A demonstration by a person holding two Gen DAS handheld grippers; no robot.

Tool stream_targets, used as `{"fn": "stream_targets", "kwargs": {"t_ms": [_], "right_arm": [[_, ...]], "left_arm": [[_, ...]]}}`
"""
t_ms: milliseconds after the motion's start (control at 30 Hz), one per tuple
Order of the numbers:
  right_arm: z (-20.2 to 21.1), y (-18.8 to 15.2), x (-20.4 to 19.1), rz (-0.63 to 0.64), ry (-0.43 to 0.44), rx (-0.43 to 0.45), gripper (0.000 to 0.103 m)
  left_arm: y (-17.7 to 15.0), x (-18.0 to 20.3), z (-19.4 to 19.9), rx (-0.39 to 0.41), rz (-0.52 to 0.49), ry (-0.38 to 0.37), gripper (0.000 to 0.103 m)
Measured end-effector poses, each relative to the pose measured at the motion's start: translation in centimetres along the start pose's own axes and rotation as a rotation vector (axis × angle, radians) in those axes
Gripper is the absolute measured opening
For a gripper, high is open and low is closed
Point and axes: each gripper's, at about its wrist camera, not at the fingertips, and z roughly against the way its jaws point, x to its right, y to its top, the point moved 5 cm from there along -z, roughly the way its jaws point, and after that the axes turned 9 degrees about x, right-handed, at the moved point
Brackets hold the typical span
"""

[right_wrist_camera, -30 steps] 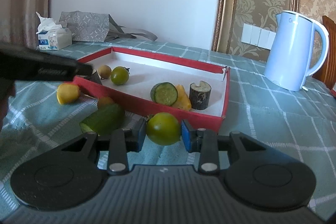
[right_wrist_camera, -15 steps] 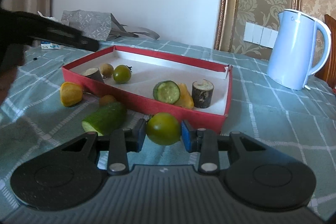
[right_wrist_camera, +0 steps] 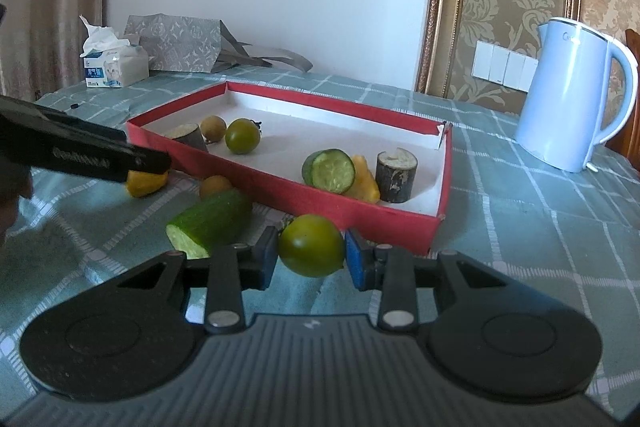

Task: Organize fruits
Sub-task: 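Lift the mango piece into the red tray and open the left gripper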

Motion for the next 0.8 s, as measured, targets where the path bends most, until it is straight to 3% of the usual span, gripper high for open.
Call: {"fn": "stream_targets", "kwargs": {"t_ms": [67, 133, 400, 567, 800], "right_arm": [[0.0, 0.0, 0.0, 0.002, -0.001, 0.000, 0.034], [0.0, 0.0, 0.0, -0.001, 0.000, -0.001, 0.034], [0.0, 0.0, 0.1, -0.008, -0.005, 0.001, 0.034], [0.1, 0.0, 0.1, -0.008, -0.003, 0.002, 0.034], [-0.1, -0.1, -0.2, 0.004, 0.001, -0.005, 0.034]], "left_arm": [[-0.5, 0.0, -0.5, -0.027, 0.000, -0.009, 0.064], [-0.9, 0.1, -0.7, -0.044, -0.003, -0.012, 0.045], [-1.2, 0.7, -0.5, -0.012, -0.053, 0.009, 0.041], [0.3, 0.7, 1.5, 0.101, -0.048, 0.025, 0.041], [2.6, 2.0, 0.7, 0.139, -0.067, 0.014, 0.041]]}}
